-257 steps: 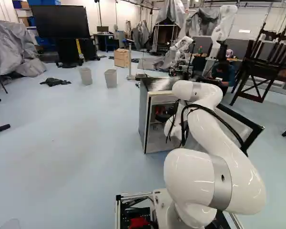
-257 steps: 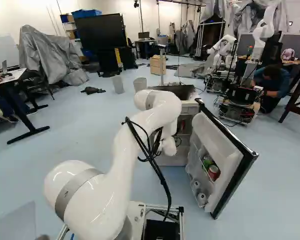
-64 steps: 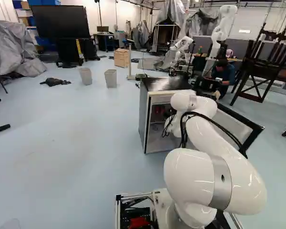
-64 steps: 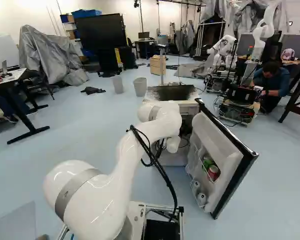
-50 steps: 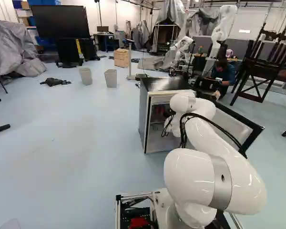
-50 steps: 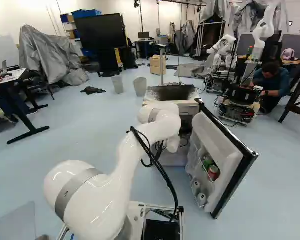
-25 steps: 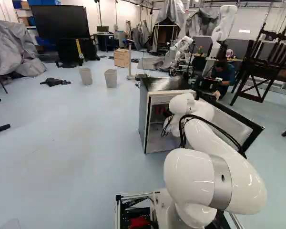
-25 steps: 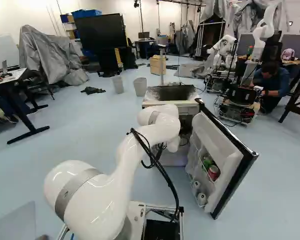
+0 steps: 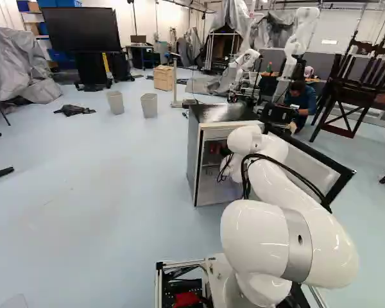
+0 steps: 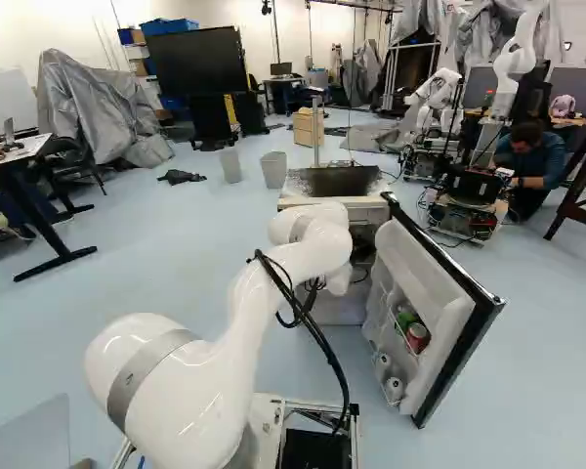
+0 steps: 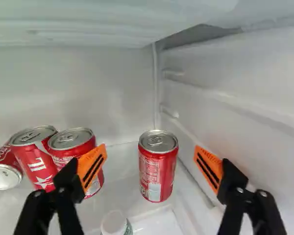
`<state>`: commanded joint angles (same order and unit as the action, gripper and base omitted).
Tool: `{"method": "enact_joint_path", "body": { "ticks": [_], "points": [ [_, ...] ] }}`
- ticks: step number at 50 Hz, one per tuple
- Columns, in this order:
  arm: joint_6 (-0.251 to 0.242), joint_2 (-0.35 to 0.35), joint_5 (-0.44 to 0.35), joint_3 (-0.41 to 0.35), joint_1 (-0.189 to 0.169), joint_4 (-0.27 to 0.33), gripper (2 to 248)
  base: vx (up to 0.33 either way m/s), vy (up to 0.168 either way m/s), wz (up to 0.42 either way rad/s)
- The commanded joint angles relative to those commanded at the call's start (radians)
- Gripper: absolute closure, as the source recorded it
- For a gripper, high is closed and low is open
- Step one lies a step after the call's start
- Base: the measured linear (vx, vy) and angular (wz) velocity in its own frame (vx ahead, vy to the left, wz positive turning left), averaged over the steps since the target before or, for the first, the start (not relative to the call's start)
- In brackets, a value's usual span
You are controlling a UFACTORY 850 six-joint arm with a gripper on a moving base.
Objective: Grab a drink from the fridge
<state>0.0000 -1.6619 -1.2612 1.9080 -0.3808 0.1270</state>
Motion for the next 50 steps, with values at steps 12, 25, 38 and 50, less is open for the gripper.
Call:
{"method": "enact_joint_path", "body": {
  "ticks": [12,25,38,50],
  "points": [
    [0.0,-0.002,0.0,0.004,0.0,0.0,76,0.0,0.0,0.0],
    [0.0,-0.002,0.0,0.004,0.0,0.0,153,0.0,0.0,0.0],
    [0.0,0.006,0.0,-0.01,-0.001,0.0,153,0.0,0.0,0.0],
    [0.0,0.042,0.0,-0.072,-0.005,0.0,153,0.0,0.0,0.0]
  ]
}}
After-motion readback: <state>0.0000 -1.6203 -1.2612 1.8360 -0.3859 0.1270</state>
